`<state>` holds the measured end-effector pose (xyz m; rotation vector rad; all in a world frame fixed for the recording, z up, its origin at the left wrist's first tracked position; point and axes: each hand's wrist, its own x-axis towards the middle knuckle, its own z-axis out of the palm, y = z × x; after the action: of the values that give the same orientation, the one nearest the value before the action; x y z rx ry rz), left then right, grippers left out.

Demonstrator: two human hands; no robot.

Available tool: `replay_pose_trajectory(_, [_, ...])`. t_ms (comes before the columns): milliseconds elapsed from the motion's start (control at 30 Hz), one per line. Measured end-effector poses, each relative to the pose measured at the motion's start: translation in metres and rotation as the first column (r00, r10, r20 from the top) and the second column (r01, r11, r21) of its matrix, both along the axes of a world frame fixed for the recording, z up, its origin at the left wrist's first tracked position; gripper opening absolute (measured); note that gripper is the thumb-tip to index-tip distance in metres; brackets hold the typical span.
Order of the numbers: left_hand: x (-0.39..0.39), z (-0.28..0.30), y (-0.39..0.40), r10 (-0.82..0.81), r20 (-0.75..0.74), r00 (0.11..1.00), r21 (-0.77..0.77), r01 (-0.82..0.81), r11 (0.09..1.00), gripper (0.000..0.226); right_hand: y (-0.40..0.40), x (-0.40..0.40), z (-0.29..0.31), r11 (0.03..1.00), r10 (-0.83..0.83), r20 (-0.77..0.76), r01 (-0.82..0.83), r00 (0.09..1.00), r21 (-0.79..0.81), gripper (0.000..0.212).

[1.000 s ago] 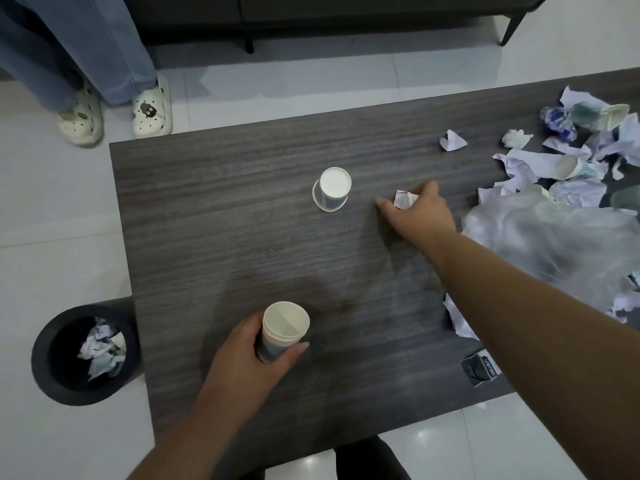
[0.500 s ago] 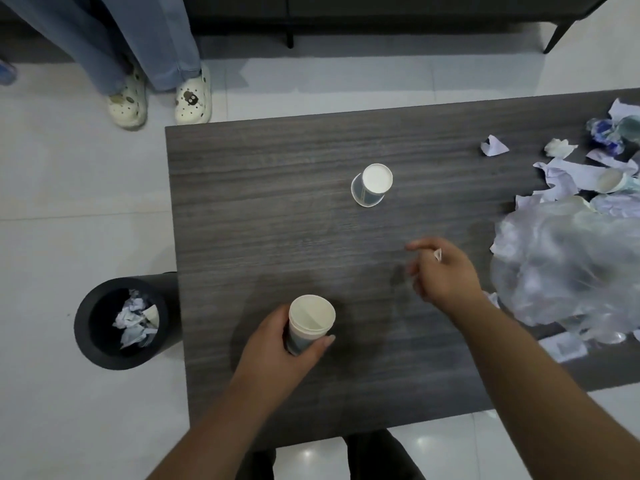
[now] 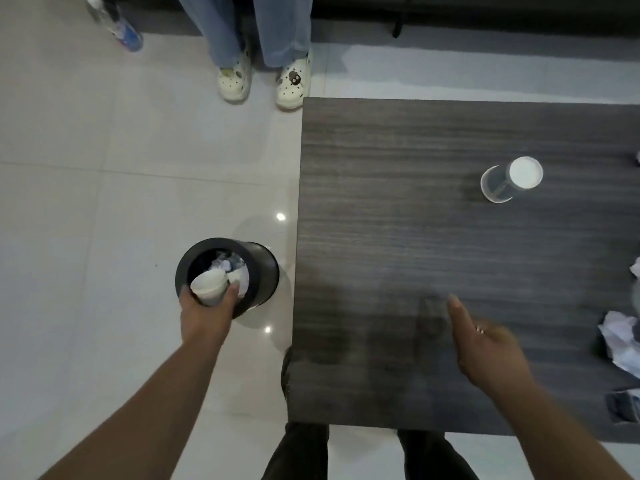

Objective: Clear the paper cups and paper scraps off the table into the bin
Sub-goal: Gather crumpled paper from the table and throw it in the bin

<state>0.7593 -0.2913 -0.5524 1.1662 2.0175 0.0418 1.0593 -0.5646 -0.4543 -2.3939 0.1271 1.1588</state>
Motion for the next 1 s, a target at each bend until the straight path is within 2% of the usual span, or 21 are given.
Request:
replay_pose_trajectory(33, [-0.008, -0.003, 0.015, -0.007, -0.057, 0.998, -0.070, 0.003, 0.998, 0.093, 0.008, -0.002, 0.001, 0.998, -0.050, -0.041, 0.051, 0.998, 0.020, 0.075])
replay_pose_trajectory(67, [-0.012, -0.003, 0.024, -0.056, -0.097, 0.994, -0.114, 0.045, 0.992, 0.089, 0.018, -0.005, 0.000, 0.989, -0.137, -0.105, 0.143, 0.985, 0.048, 0.074])
replay_pose_trajectory(100, [-0.011, 0.000, 0.028, -0.139, -0.090, 0.986, -0.115, 0.129, 0.985, 0.075, 0.027, -0.007, -0.003, 0.972, -0.214, -0.172, 0.227, 0.962, 0.062, 0.068])
replay_pose_trajectory(167, [0.000, 0.016, 0.016, -0.306, 0.051, 0.951, -0.037, 0.308, 0.951, 0.038, 0.053, -0.017, -0.009, 0.948, -0.266, -0.286, 0.303, 0.921, 0.094, 0.051])
replay_pose_trajectory(200, [0.009, 0.028, 0.002, -0.358, 0.178, 0.917, -0.020, 0.367, 0.930, 0.028, 0.066, -0.025, -0.011, 0.957, -0.219, -0.298, 0.264, 0.929, 0.121, 0.040])
replay_pose_trajectory(233, [0.019, 0.040, -0.014, -0.397, 0.317, 0.861, -0.024, 0.426, 0.904, 0.028, 0.084, -0.034, -0.014, 0.974, -0.108, -0.290, 0.160, 0.951, 0.162, 0.031])
replay_pose_trajectory(300, [0.040, 0.058, -0.045, -0.413, 0.552, 0.724, -0.072, 0.535, 0.842, 0.039, 0.120, -0.058, -0.011, 0.976, 0.111, -0.285, -0.051, 0.952, 0.211, 0.032])
replay_pose_trajectory(333, [0.049, 0.063, -0.056, -0.378, 0.619, 0.689, -0.101, 0.546, 0.831, 0.039, 0.137, -0.068, -0.008, 0.966, 0.187, -0.295, -0.122, 0.937, 0.227, 0.035])
replay_pose_trajectory(400, [0.059, 0.065, -0.065, -0.239, 0.683, 0.691, -0.141, 0.445, 0.884, 0.028, 0.162, -0.088, -0.010, 0.955, 0.219, -0.280, -0.146, 0.935, 0.260, 0.029])
replay_pose_trajectory(467, [0.056, 0.062, -0.063, -0.095, 0.697, 0.711, -0.175, 0.297, 0.939, 0.017, 0.174, -0.107, -0.013, 0.948, 0.179, -0.233, -0.105, 0.956, 0.300, 0.019])
replay_pose_trajectory(600, [0.041, 0.054, -0.059, 0.063, 0.675, 0.735, -0.247, 0.145, 0.958, 0.011, 0.186, -0.139, -0.022, 0.953, 0.144, -0.197, -0.082, 0.970, 0.291, 0.018])
replay_pose_trajectory(733, [0.024, 0.050, -0.047, 0.258, 0.641, 0.723, -0.428, 0.057, 0.902, 0.042, 0.190, -0.158, -0.037, 0.949, 0.224, -0.140, -0.183, 0.965, 0.258, 0.020])
replay_pose_trajectory(867, [0.005, 0.041, -0.037, 0.292, 0.608, 0.738, -0.485, 0.054, 0.873, 0.023, 0.194, -0.172, -0.041, 0.922, 0.316, -0.092, -0.282, 0.944, 0.266, 0.020])
replay_pose_trajectory(1000, [-0.011, 0.035, -0.023, 0.265, 0.559, 0.786, -0.450, 0.019, 0.893, 0.021, 0.197, -0.177, -0.039, 0.888, 0.401, -0.092, -0.362, 0.911, 0.284, 0.028])
